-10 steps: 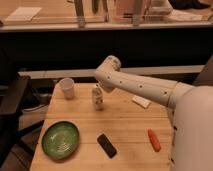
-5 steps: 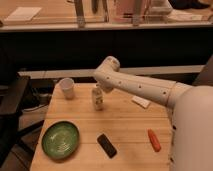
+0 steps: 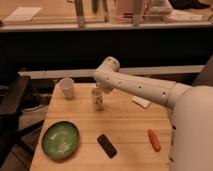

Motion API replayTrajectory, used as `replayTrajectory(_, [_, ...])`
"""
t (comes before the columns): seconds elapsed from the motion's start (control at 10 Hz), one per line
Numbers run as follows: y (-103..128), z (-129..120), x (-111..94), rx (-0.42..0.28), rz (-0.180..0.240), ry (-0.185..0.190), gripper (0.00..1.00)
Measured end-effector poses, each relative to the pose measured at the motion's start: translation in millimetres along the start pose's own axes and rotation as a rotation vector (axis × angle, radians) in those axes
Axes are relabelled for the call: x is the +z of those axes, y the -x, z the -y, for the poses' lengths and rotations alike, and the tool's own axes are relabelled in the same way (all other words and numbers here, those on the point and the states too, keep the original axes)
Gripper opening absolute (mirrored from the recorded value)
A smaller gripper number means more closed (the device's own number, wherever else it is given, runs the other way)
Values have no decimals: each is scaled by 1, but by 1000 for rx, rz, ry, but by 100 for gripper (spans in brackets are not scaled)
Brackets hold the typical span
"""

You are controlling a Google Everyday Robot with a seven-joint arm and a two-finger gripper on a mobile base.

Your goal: Knock the bottle over

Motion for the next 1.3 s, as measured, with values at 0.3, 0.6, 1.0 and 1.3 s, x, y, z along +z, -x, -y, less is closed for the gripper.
replayTrajectory(0.3, [1, 1, 1, 1, 3, -4, 0])
replayTrajectory(0.6, [2, 1, 2, 2, 6, -6, 0])
replayTrajectory(1.0, [3, 2, 3, 5, 9, -11, 0])
replayTrajectory(1.3, [4, 3, 4, 6, 11, -13, 0])
